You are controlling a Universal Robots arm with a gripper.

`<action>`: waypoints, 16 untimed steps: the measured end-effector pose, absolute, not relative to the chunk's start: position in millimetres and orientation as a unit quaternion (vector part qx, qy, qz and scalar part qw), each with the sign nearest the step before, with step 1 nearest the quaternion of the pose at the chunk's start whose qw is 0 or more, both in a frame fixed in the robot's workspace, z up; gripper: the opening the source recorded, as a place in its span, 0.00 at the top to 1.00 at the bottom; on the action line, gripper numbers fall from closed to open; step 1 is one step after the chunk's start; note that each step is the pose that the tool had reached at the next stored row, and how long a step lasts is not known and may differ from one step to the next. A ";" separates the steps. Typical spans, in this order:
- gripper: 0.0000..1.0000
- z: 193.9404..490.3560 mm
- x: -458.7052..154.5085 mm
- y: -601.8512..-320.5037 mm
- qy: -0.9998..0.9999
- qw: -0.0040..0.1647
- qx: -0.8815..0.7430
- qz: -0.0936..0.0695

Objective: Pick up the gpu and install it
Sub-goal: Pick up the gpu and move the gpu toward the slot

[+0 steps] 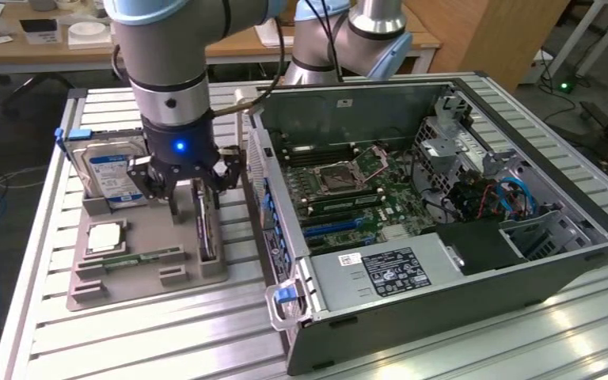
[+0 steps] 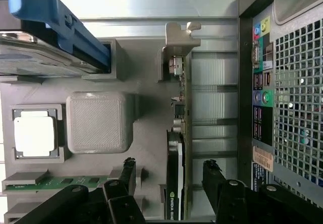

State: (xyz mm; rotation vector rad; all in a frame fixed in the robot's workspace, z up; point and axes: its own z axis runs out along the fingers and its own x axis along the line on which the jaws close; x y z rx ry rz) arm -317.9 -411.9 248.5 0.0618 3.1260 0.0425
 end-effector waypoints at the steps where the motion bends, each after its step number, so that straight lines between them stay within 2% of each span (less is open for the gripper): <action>1: 0.35 246.7 -317.8 -411.9 1.000 0.007 0.021 0.014; 16: 0.35 219.3 -314.8 -409.2 0.998 0.008 0.057 0.013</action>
